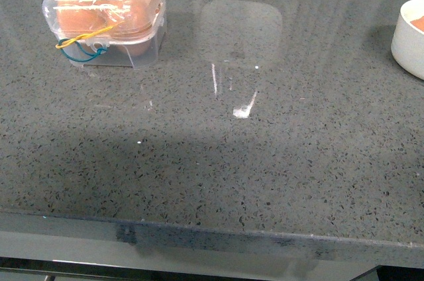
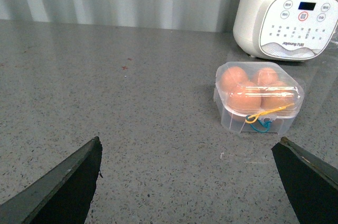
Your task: Put egg into box
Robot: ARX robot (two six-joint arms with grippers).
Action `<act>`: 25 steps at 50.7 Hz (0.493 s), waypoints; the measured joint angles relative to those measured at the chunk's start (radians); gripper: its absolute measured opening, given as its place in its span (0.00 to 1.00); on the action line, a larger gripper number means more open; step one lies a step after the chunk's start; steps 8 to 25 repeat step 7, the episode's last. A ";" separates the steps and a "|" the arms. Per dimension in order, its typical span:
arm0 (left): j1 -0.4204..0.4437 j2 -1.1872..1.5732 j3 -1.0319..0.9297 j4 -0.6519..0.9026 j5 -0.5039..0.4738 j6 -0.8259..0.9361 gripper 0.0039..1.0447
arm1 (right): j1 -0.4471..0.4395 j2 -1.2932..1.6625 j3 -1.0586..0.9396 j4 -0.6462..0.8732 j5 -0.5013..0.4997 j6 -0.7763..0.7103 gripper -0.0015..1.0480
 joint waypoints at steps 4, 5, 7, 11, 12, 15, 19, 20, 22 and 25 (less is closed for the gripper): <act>0.000 0.000 0.000 0.000 0.000 0.000 0.94 | 0.000 0.000 0.000 0.000 0.000 0.000 0.93; 0.000 0.000 0.000 0.000 0.000 0.000 0.94 | 0.000 0.000 0.000 0.000 0.000 0.000 0.93; 0.000 0.000 0.000 0.000 0.000 0.000 0.94 | 0.000 0.000 0.000 0.000 0.000 0.000 0.93; 0.000 0.000 0.000 0.000 0.000 0.000 0.94 | 0.000 0.000 0.000 0.000 0.000 0.000 0.93; 0.000 0.000 0.000 0.000 0.000 0.000 0.94 | 0.000 0.000 0.000 0.000 0.000 0.000 0.93; 0.000 0.000 0.000 0.000 0.000 0.000 0.94 | 0.000 0.000 0.000 0.000 0.000 0.000 0.93; 0.000 0.000 0.000 0.000 0.000 0.000 0.94 | 0.000 0.000 0.000 0.000 0.000 0.000 0.93; 0.000 0.000 0.000 0.000 0.000 0.000 0.94 | 0.000 0.000 0.000 0.000 0.000 0.000 0.93; 0.000 0.000 0.000 0.000 0.000 0.000 0.94 | 0.000 0.000 0.000 0.000 0.000 0.000 0.93; 0.000 0.000 0.000 0.000 0.000 0.000 0.94 | 0.000 0.000 0.000 0.000 0.000 0.000 0.93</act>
